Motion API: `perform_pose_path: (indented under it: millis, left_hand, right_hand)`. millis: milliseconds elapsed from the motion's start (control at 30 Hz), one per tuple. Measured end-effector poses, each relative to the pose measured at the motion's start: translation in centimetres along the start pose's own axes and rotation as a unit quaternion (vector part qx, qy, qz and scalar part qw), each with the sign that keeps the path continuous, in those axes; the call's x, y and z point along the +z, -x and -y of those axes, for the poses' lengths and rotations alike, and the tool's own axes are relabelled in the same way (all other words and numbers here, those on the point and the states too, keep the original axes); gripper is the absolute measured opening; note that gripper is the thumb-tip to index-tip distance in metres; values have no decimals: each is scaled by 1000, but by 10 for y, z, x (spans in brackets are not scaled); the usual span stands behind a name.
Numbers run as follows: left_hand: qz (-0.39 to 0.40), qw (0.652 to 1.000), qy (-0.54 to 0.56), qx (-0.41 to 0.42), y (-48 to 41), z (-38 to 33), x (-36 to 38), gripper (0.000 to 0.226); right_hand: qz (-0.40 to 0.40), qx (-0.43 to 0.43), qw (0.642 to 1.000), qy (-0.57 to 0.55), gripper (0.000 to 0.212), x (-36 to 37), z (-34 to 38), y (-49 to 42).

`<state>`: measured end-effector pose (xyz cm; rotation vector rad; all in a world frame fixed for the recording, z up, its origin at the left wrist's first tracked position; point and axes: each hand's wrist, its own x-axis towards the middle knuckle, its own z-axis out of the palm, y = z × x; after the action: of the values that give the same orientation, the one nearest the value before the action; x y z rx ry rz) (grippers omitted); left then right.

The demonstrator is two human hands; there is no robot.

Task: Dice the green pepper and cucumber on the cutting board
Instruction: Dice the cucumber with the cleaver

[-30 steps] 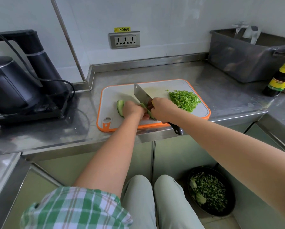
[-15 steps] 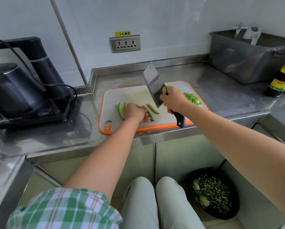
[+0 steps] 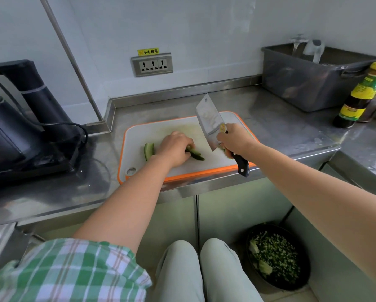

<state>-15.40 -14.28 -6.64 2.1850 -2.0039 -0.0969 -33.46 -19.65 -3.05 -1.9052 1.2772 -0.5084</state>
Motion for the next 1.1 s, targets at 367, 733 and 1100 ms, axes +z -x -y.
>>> perform_pose_path:
  millis: [367, 733, 1100]
  left_hand:
    - [-134, 983, 54, -109, 18, -5, 15, 21]
    - [-191, 962, 163, -106, 18, 3, 34, 17]
    - [-218, 952, 191, -101, 23, 2, 39, 14]
  right_hand:
    - [38, -14, 987, 158, 17, 8, 15, 2]
    - [44, -18, 956, 289, 18, 6, 22, 2]
    - [41, -52, 954, 292, 12, 26, 14, -1]
